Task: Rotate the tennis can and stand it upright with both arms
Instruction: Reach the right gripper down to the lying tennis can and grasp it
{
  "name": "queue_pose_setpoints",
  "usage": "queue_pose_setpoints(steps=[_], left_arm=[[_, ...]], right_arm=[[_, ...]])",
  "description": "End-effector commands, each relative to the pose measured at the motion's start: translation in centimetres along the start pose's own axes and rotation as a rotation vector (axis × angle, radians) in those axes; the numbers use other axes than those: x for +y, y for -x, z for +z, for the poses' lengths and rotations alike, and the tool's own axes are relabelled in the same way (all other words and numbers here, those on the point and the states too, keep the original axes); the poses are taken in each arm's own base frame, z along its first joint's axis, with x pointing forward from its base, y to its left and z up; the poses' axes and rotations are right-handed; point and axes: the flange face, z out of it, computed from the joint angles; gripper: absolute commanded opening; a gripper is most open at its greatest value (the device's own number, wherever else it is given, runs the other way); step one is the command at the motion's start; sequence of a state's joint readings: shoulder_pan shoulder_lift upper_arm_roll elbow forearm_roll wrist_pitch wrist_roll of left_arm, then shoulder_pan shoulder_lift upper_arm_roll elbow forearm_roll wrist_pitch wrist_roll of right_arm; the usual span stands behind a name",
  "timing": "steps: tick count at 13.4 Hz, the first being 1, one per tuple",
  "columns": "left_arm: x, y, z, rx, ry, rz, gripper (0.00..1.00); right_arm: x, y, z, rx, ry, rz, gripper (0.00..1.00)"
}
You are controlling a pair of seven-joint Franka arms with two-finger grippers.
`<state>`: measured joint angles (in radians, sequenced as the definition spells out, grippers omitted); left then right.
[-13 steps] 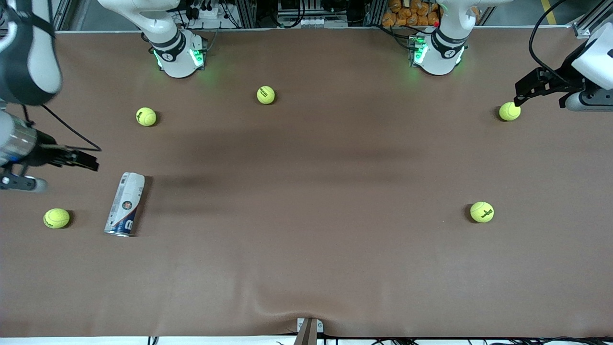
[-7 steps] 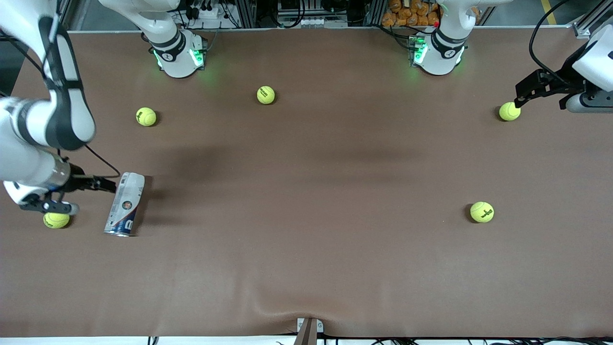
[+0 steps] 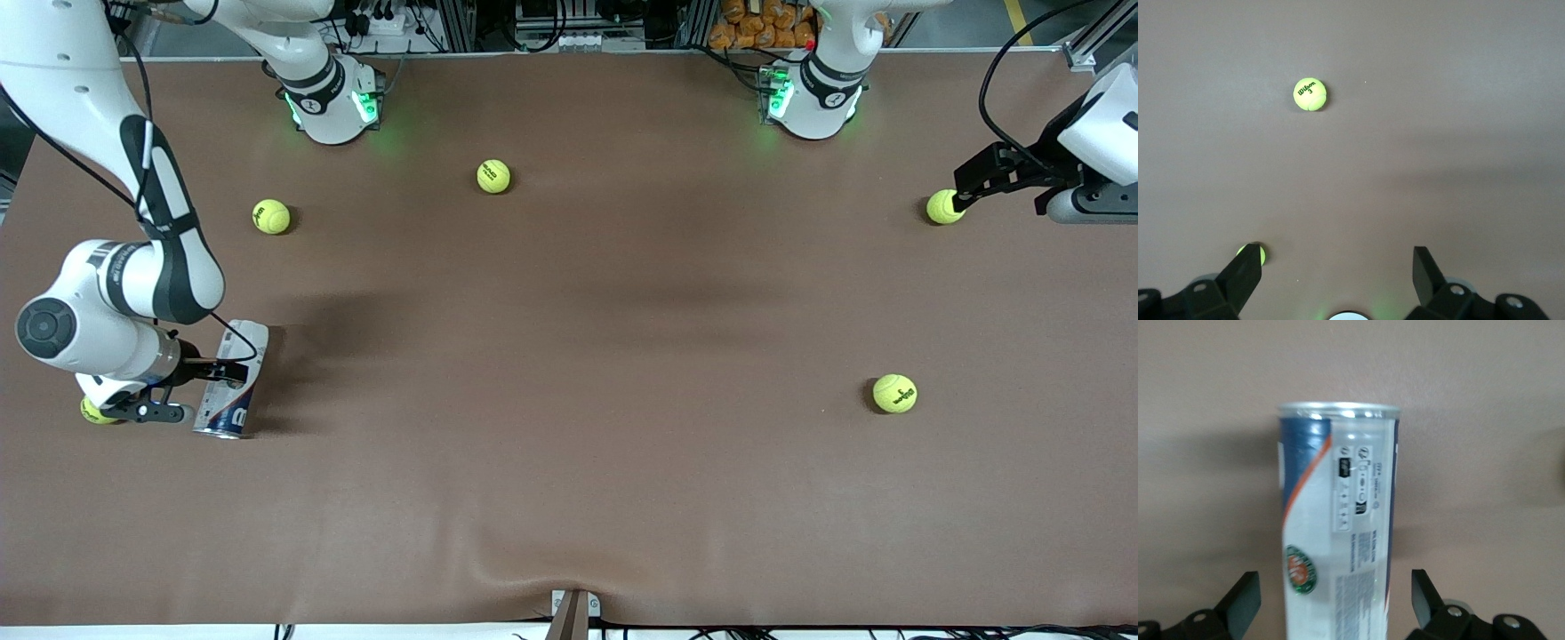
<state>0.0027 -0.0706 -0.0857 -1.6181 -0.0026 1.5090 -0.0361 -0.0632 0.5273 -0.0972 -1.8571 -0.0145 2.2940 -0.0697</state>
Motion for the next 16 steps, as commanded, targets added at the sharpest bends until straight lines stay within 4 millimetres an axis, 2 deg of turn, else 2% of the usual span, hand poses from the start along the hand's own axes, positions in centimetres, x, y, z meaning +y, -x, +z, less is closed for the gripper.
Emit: queue_pose_setpoints(steps=[1, 3, 6, 7, 8, 9, 10, 11, 13, 14, 16], left_arm=[[-0.1, 0.1, -0.1, 0.009, 0.002, -0.001, 1.00], [-0.1, 0.1, -0.2, 0.009, 0.000, -0.002, 1.00], [0.0, 0.1, -0.2, 0.009, 0.000, -0.001, 1.00], [0.0, 0.1, -0.3, 0.011, 0.002, -0.001, 1.00], [0.0, 0.1, -0.3, 0.011, 0.002, -0.001, 1.00], [0.0, 0.1, -0.2, 0.009, 0.002, -0.001, 1.00], [0.0, 0.1, -0.2, 0.009, 0.002, -0.002, 1.00], [-0.1, 0.1, -0.2, 0.009, 0.002, -0.004, 1.00], [0.0, 0.1, -0.3, 0.011, 0.002, -0.002, 1.00], [0.0, 0.2, -0.3, 0.011, 0.001, -0.002, 1.00], [0.0, 0.3, -0.5, 0.009, 0.001, -0.002, 1.00]], right_arm=[[1.5, -1.3, 3.5, -0.015, -0.005, -0.034, 1.00], [1.9, -1.2, 4.9, -0.026, -0.006, -0.034, 1.00], [1.7, -1.1, 5.4, -0.034, -0.008, -0.035, 1.00], [1.6, -1.1, 5.4, -0.035, -0.008, -0.037, 0.97], [1.5, -1.1, 5.4, -0.038, -0.008, -0.038, 0.70], [1.3, -1.1, 5.3, -0.041, -0.009, -0.041, 0.56], [1.1, -1.1, 4.9, -0.038, -0.008, -0.045, 0.54], [0.9, -1.2, 3.8, -0.031, -0.007, -0.052, 0.54], [-0.2, -1.6, 0.4, -0.007, -0.007, -0.107, 0.54], [-1.3, -2.1, -1.2, 0.009, -0.004, -0.130, 0.54], [-5.4, -3.3, -4.6, 0.013, 0.002, -0.195, 0.55]])
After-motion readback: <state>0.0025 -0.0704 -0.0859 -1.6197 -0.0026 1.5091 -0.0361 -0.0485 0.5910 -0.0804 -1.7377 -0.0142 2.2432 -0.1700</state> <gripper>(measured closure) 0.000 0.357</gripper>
